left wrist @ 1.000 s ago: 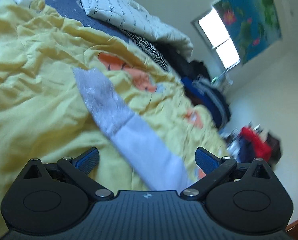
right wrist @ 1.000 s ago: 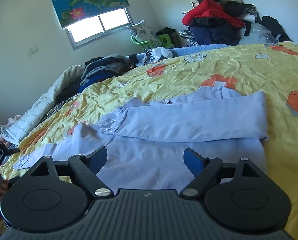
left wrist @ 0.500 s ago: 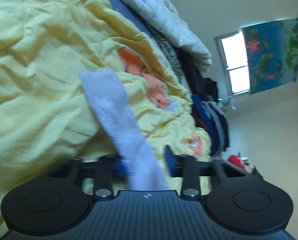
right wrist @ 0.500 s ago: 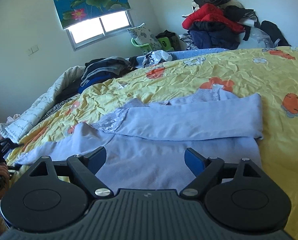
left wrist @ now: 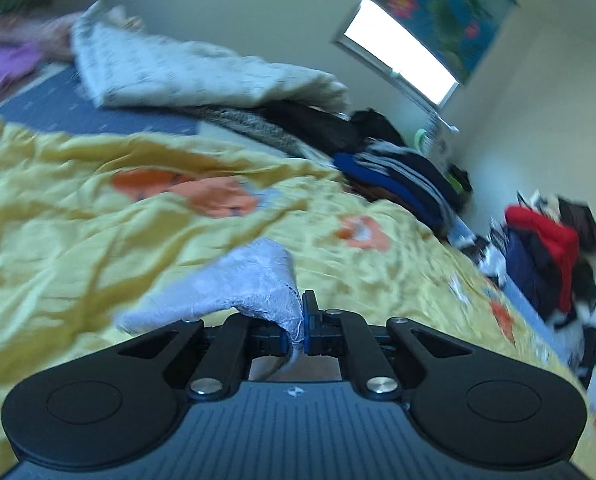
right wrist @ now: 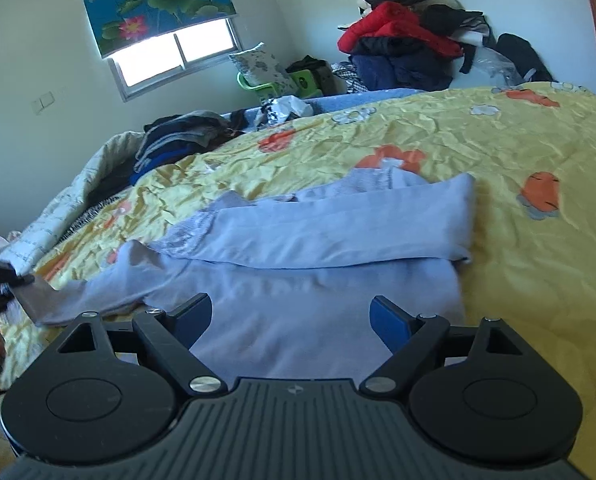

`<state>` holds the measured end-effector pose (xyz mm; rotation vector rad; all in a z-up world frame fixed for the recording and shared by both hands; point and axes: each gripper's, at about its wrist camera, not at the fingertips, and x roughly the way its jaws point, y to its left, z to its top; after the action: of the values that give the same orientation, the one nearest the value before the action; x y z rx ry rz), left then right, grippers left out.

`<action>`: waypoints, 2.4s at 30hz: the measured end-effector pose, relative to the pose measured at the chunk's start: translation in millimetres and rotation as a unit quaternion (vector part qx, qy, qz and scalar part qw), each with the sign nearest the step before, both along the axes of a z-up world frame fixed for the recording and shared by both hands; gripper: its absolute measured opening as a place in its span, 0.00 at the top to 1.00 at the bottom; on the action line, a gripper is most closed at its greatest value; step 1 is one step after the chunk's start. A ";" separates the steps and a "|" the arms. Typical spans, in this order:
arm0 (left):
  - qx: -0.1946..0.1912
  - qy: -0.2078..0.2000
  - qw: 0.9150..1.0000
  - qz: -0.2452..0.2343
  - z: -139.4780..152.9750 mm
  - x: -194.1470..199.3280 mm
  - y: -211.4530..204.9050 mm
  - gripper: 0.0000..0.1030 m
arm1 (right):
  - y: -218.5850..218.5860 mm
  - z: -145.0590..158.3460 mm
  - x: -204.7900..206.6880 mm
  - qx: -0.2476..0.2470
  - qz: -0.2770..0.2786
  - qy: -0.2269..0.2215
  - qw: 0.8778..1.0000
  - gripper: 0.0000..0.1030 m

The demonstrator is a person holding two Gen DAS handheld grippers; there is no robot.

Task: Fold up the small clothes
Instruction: 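Fold the held sleeve across the shirt body with the left tool and release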

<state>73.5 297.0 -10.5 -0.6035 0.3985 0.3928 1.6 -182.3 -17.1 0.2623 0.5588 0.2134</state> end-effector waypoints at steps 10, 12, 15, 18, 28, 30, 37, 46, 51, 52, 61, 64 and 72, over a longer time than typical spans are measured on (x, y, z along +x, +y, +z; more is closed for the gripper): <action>0.097 -0.019 0.991 -0.086 31.2 29.2 -96.2 0.94 | -23.5 -13.7 -3.5 0.010 -0.019 0.019 1.000 0.14; 0.098 -0.021 0.989 -0.110 35.4 35.7 -115.2 0.94 | -27.0 -15.0 -3.6 0.011 -0.021 0.023 0.999 0.14; 0.094 -0.021 0.985 -0.145 36.7 45.5 -143.0 0.94 | -32.3 -16.2 -5.0 0.012 -0.025 0.022 0.999 0.14; 0.100 -0.020 0.979 -0.174 35.8 52.6 -173.6 0.94 | -39.8 -18.2 -5.6 0.018 -0.031 0.026 0.999 0.14; 0.119 -0.018 0.964 -0.237 36.3 69.5 -246.2 0.94 | -59.6 -25.4 -10.1 0.028 -0.048 0.031 0.998 0.13; 0.126 -0.019 0.960 -0.250 38.3 74.1 -261.6 0.94 | -62.5 -27.4 -10.3 0.032 -0.051 0.034 0.998 0.13; 0.176 0.000 0.932 -0.317 34.9 94.1 -336.8 0.94 | -71.0 -30.3 -13.8 0.036 -0.060 0.034 0.997 0.13; 0.205 0.029 0.902 -0.379 10.7 99.9 -407.7 0.94 | -93.8 -31.5 -20.7 0.037 -0.084 0.034 0.995 0.13; 0.222 0.030 0.889 -0.398 2.0 94.6 -433.0 0.93 | -103.8 -36.5 -22.7 0.042 -0.098 0.038 0.994 0.14; 0.223 0.035 0.887 -0.403 0.9 96.6 -436.7 0.93 | -105.0 -36.9 -23.4 0.043 -0.100 0.038 0.993 0.14; 0.195 0.072 0.869 -0.450 -4.9 102.9 -460.5 0.04 | -107.7 -37.4 -25.0 0.042 -0.104 0.038 0.993 0.14; 0.226 0.048 0.851 -0.471 1.5 92.9 -474.5 0.02 | -109.0 -37.3 -26.2 0.039 -0.108 0.038 0.993 0.14; 0.216 -0.008 0.854 -0.473 36.7 80.8 -443.1 0.02 | -109.5 -29.2 -20.1 0.022 -0.114 0.027 0.993 0.13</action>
<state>154.3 -146.1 26.1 0.0769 0.5228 -0.4714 -18.6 -291.8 -46.3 0.3731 0.5728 -0.0034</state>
